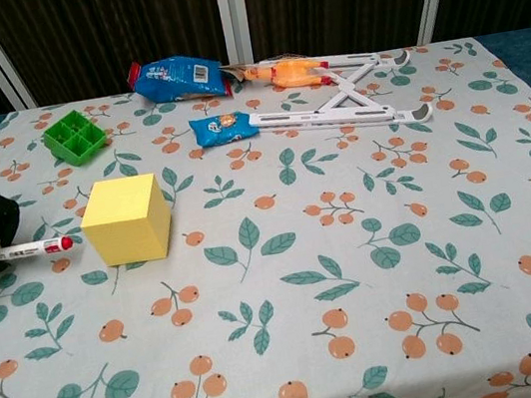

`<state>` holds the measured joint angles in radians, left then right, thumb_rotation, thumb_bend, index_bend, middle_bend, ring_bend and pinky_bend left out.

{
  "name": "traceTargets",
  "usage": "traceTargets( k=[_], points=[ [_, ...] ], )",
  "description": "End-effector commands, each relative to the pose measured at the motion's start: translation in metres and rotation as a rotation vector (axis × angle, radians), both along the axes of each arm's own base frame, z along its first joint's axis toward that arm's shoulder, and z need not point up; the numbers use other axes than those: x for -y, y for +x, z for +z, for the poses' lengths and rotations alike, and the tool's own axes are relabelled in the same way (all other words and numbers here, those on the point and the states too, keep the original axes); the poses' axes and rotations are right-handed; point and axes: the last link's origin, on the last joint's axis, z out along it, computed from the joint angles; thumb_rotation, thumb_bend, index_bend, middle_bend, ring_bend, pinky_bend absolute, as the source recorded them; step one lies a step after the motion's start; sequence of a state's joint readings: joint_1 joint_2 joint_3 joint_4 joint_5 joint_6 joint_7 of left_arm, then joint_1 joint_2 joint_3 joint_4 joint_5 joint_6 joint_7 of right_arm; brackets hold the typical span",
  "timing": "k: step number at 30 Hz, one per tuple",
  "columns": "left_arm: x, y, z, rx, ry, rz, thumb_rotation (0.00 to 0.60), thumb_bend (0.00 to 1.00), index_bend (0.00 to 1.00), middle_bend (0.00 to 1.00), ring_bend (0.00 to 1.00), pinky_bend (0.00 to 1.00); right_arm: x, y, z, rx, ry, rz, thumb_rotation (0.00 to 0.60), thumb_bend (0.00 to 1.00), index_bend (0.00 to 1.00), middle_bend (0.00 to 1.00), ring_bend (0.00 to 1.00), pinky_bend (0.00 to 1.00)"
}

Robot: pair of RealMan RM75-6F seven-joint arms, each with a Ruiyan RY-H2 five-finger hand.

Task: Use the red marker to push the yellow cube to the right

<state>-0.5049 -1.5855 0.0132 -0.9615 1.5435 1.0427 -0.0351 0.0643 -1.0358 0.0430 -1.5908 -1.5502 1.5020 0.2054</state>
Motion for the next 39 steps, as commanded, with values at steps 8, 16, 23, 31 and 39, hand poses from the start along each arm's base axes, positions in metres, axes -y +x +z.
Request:
traceTargets(
  k=[8,16,23,31,39],
  points=[
    [-0.016,0.028,-0.017,-0.025,-0.043,-0.047,0.6,0.42,0.71,0.75,0.53,0.47,-0.002,-0.003,0.001,0.001,-0.002,-0.008,0.6,0.17,0.01,0.1,0.0,0.0],
    [-0.024,0.05,-0.028,-0.015,-0.059,-0.067,0.6,0.42,0.71,0.75,0.53,0.47,-0.003,-0.005,0.001,0.002,-0.002,-0.014,0.6,0.17,0.0,0.1,0.0,0.0],
    [-0.03,0.069,-0.037,-0.001,-0.077,-0.074,0.6,0.42,0.71,0.75,0.53,0.47,-0.004,-0.007,0.003,0.001,-0.005,-0.017,0.6,0.17,0.0,0.1,0.0,0.0],
    [-0.035,0.092,-0.049,0.002,-0.094,-0.1,0.6,0.42,0.71,0.75,0.53,0.47,-0.006,-0.008,0.003,0.002,-0.006,-0.017,0.6,0.17,0.0,0.1,0.0,0.0],
    [-0.045,0.118,-0.06,0.012,-0.101,-0.12,0.6,0.42,0.71,0.75,0.53,0.47,-0.006,-0.009,0.004,-0.001,-0.003,-0.018,0.6,0.17,0.01,0.1,0.0,0.0]
  ],
)
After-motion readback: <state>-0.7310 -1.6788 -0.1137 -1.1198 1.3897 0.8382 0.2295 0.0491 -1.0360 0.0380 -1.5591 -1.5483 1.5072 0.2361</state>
